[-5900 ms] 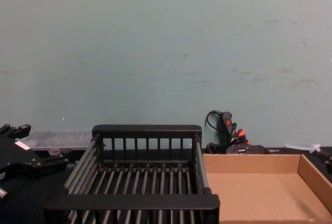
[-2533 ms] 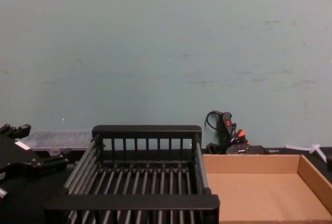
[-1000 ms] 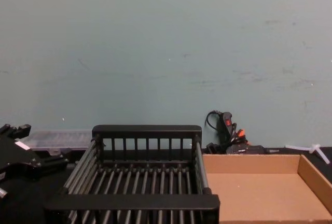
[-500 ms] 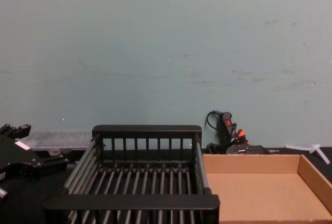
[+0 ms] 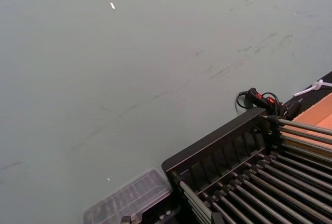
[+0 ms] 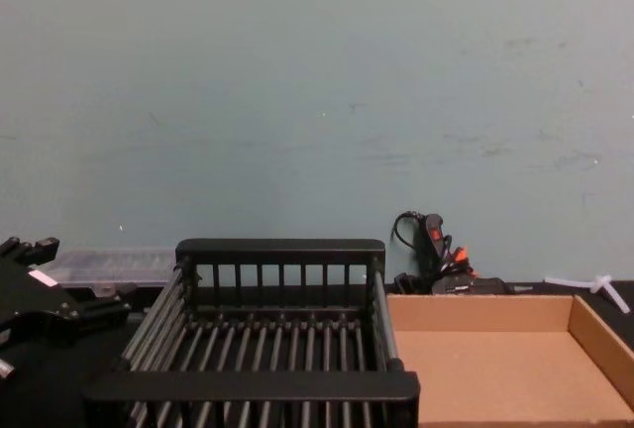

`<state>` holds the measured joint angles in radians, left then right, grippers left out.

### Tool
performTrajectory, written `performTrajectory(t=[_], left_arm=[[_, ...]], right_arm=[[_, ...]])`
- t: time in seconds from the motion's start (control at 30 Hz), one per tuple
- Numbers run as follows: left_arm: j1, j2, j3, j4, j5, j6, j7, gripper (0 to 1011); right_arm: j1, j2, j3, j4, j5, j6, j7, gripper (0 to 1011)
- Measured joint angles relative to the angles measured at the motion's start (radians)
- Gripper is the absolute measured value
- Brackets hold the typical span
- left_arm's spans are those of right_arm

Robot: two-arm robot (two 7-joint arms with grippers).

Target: Pick up the white tape and place it into the black box , Pick up the silver tape and place it into the brown box.

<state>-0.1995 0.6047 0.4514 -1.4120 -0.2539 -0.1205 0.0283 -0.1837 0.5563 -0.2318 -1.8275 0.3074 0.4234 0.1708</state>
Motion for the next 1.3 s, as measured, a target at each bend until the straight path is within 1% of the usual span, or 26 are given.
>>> performTrajectory(t=[0.23,0.6,0.73,0.77,0.8,0.87,0.97,1.07,1.13,1.2,1.23,1.27,1.3], left_arm=[[0.000,0.000,0.000,0.000,0.000,0.000,0.000,1001],[0.000,0.000,0.000,0.000,0.000,0.000,0.000,1001],[0.000,0.000,0.000,0.000,0.000,0.000,0.000,1001],[0.000,0.000,0.000,0.000,0.000,0.000,0.000,1001],[0.000,0.000,0.000,0.000,0.000,0.000,0.000,1001],[0.000,0.000,0.000,0.000,0.000,0.000,0.000,1002],[0.000,0.000,0.000,0.000,0.000,0.000,0.000,1002],[0.000,0.000,0.000,0.000,0.000,0.000,0.000,1001],[0.000,0.000,0.000,0.000,0.000,0.000,0.000,1001],[0.000,0.000,0.000,0.000,0.000,0.000,0.000,1001],[0.000,0.000,0.000,0.000,0.000,0.000,0.000,1001],[0.000,0.000,0.000,0.000,0.000,0.000,0.000,1001],[0.000,0.000,0.000,0.000,0.000,0.000,0.000,1001]], right_arm=[[0.002,-0.011,0.005,0.005,-0.013,0.005,0.014,1002],[0.002,-0.010,0.005,0.005,-0.012,0.005,0.013,1002],[0.002,-0.010,0.005,0.005,-0.012,0.005,0.012,924],[0.002,-0.010,0.005,0.005,-0.012,0.005,0.012,891],[0.002,-0.009,0.004,0.005,-0.011,0.005,0.012,882],[0.002,-0.009,0.004,0.005,-0.011,0.005,0.012,810],[0.002,-0.009,0.004,0.005,-0.011,0.005,0.012,758],[0.002,-0.009,0.004,0.005,-0.011,0.005,0.012,637],[0.002,-0.009,0.004,0.005,-0.010,0.005,0.011,596],[0.002,-0.009,0.004,0.004,-0.010,0.005,0.011,514],[0.002,-0.009,0.004,0.004,-0.010,0.004,0.011,503],[0.002,-0.009,0.004,0.004,-0.010,0.004,0.011,431],[0.002,-0.009,0.004,0.004,-0.010,0.004,0.011,431]])
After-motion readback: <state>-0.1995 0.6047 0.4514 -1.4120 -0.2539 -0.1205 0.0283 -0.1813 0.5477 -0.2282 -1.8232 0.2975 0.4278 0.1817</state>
